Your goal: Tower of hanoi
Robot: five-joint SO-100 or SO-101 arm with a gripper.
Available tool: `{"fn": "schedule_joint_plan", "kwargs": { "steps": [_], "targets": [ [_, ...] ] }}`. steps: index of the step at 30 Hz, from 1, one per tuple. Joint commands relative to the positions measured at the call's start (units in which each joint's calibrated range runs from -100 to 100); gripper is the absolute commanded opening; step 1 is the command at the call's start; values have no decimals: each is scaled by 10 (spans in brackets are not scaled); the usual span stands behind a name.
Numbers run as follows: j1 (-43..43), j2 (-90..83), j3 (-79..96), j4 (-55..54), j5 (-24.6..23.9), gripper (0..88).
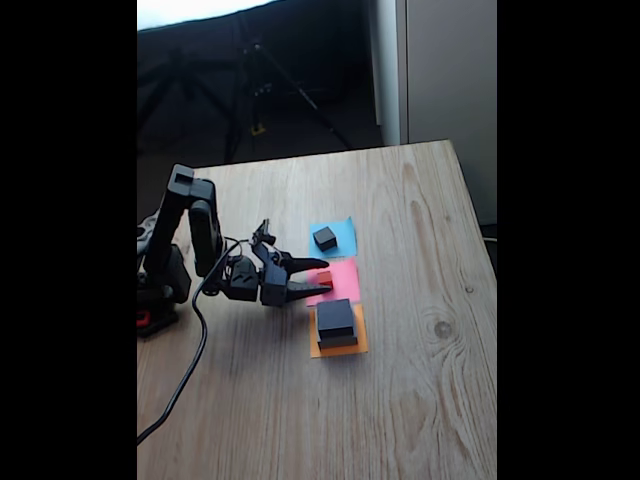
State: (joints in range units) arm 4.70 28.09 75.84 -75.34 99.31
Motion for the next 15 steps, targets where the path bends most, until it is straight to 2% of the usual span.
{"fn": "schedule_joint_plan", "kwargs": {
  "steps": [1, 8, 15],
  "targets": [
    [-11, 5, -6, -16, 7, 234],
    [-16, 8, 7, -22, 7, 213],
    [-16, 8, 14, -22, 7, 148]
  ]
}}
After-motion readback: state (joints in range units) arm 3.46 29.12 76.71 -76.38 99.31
